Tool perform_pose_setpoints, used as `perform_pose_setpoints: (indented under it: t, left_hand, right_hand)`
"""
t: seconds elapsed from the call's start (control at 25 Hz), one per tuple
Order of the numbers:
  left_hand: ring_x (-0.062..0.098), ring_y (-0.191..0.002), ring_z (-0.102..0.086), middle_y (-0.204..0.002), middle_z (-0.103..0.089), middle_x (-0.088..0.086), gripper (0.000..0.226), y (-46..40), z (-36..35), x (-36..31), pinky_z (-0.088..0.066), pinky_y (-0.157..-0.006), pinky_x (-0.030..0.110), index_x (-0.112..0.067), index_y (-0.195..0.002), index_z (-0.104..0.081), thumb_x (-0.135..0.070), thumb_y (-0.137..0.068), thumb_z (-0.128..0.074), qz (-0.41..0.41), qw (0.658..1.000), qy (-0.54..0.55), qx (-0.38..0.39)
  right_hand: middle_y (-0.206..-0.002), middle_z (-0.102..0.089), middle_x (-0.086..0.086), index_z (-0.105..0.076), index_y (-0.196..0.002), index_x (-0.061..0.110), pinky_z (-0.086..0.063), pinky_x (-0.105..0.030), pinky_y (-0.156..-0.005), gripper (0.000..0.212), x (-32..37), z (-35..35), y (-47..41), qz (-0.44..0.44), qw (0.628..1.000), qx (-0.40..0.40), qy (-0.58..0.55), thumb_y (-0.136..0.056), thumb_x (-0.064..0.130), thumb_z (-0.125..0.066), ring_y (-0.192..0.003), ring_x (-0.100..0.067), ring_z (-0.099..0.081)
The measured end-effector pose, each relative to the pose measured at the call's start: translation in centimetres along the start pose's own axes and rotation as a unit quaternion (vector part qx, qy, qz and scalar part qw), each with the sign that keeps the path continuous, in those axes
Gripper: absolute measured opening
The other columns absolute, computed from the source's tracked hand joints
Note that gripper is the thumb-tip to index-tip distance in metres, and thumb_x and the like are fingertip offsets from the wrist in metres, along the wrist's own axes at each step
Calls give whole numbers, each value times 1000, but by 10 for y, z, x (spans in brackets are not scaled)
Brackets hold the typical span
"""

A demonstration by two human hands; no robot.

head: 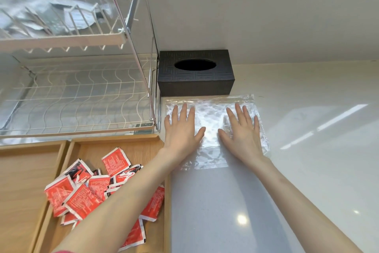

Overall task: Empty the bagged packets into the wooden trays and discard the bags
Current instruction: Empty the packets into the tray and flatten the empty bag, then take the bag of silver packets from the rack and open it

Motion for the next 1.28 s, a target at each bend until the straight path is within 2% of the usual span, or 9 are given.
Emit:
perform_pose_setpoints:
  t: [0.44, 0.64, 0.84, 1.0, 1.16, 1.28]
  left_hand:
    - [24, -140, -17, -151, -23, 9, 58, 94, 81, 11, -12, -112, 43, -16, -140, -21, -42, -90, -35, -21, 996, 16, -80]
    - [21, -137, -26, -148, -32, 6, 54, 142, 134, 32, -18, -111, 42, -17, -139, -27, -41, -91, -36, -34, 990, 44, -129]
    - [20, -125, -45, -138, -47, 5, 48, 180, 187, 65, -34, -102, 39, -17, -133, -38, -40, -91, -38, -49, 980, 68, -179]
    - [21, -120, -49, -132, -52, 5, 44, 204, 231, 97, -39, -95, 36, -16, -129, -43, -37, -91, -40, -51, 965, 96, -237]
    - [23, -113, -52, -125, -57, 6, 38, 223, 277, 125, -42, -89, 37, -14, -123, -48, -31, -90, -44, -48, 949, 81, -300]
    - [26, -109, -54, -120, -59, 9, 35, 233, 315, 142, -43, -86, 39, -12, -121, -51, -27, -89, -48, -55, 930, 53, -358]
  right_hand:
    - [-156, -13, 0, -17, -143, 23, 2, -40, -115, 60, 83, 65, 66, 56, 998, -22, -14, -91, 38, -43, -143, -17, -3]
    - [-152, -25, 0, -22, -142, 25, -6, -37, -116, 55, 134, 103, 103, 95, 993, -58, -41, -92, 40, -40, -142, -15, -12]
    - [-144, -41, 0, -34, -138, 22, -21, -35, -111, 49, 185, 134, 131, 141, 982, -93, -80, -92, 38, -43, -136, -18, -30]
    - [-135, -51, -2, -44, -131, 20, -35, -37, -104, 43, 229, 157, 136, 176, 968, -110, -141, -90, 32, -48, -125, -19, -44]
    - [-131, -54, -2, -46, -129, 18, -39, -37, -101, 42, 266, 180, 133, 197, 959, -136, -152, -89, 29, -51, -121, -19, -48]
    - [-136, -49, -2, -41, -132, 20, -38, -36, -100, 47, 291, 198, 128, 224, 951, -164, -140, -88, 28, -53, -123, -19, -47]
Point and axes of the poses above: each hand's wrist, its own y-axis away from the middle knuckle, its own z-axis out of the back of the hand, x = y × z, the point moved 6 cm from there along -y, towards the middle knuckle
